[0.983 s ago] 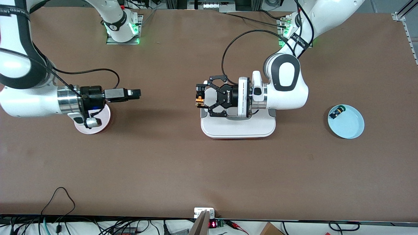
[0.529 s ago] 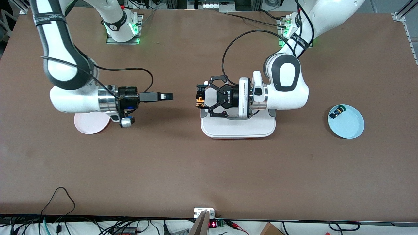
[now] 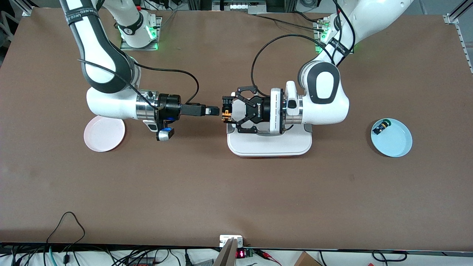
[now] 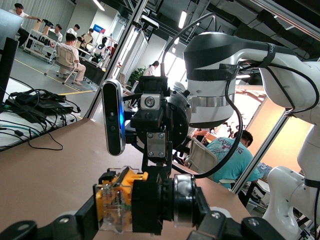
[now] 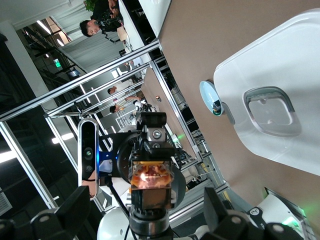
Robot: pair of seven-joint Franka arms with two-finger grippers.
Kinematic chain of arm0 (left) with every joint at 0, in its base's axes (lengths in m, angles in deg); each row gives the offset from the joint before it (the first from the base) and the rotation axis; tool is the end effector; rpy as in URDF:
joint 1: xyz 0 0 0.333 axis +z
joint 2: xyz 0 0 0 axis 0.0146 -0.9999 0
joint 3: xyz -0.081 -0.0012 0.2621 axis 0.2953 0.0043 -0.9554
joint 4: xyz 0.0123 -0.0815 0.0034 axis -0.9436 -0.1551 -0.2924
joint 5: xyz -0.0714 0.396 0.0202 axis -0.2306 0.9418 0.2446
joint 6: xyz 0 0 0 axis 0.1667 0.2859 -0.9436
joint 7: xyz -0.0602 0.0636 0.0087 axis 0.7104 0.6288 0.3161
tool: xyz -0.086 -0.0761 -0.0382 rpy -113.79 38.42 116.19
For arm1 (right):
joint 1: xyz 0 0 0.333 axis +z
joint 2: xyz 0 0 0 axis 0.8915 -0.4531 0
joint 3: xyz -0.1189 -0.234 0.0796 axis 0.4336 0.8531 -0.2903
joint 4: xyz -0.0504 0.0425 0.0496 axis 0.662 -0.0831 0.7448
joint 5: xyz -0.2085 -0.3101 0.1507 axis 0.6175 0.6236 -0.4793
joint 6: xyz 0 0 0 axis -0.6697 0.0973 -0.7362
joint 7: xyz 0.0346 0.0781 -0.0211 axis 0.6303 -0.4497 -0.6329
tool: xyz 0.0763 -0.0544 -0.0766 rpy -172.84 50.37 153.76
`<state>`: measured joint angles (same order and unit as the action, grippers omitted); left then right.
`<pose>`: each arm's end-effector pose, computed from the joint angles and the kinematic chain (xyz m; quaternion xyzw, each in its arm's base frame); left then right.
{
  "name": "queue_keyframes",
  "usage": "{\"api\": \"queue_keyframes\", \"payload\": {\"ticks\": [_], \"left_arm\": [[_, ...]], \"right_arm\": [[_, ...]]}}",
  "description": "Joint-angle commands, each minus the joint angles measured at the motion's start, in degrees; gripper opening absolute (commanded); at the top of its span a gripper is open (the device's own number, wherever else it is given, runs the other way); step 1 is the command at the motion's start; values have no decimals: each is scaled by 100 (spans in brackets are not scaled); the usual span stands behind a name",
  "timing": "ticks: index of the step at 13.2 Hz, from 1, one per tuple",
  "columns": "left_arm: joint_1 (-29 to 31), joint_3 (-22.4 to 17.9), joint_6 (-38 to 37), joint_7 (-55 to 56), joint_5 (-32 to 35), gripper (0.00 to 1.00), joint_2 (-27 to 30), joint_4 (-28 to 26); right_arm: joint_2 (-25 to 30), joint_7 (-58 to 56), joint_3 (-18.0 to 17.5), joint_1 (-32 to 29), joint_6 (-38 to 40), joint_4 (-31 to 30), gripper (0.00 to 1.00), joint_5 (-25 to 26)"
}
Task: Transfer orange switch to right arm and place
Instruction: 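Raise the switch with the left gripper while the right gripper reaches toward it, then close the right gripper on the switch held by the left gripper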
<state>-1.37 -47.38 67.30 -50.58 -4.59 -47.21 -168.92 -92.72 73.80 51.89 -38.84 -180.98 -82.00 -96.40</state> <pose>0.5705 -0.3960 0.3453 0.6262 -0.3796 0.3500 0.5841 0.5802 0.3301 0.3628 -0.7384 0.1826 0.1457 0.6325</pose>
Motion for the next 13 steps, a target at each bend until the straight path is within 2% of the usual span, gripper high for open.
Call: {"api": "queue_keyframes", "payload": {"ticks": [1, 5, 9, 13], "left_arm": [[1, 22, 34, -240, -221, 14, -21, -8], [-8, 22, 34, -240, -221, 14, -21, -8], [-8, 22, 34, -240, -221, 14, -21, 1], [1, 22, 34, -240, -221, 14, -21, 1]], "right_arm": [[114, 62, 37, 188, -262, -158, 100, -440], [53, 62, 37, 329, -474, -158, 95, -573], [52, 62, 37, 408, -562, -158, 80, -573], [52, 62, 37, 408, -562, -167, 72, -573]]}}
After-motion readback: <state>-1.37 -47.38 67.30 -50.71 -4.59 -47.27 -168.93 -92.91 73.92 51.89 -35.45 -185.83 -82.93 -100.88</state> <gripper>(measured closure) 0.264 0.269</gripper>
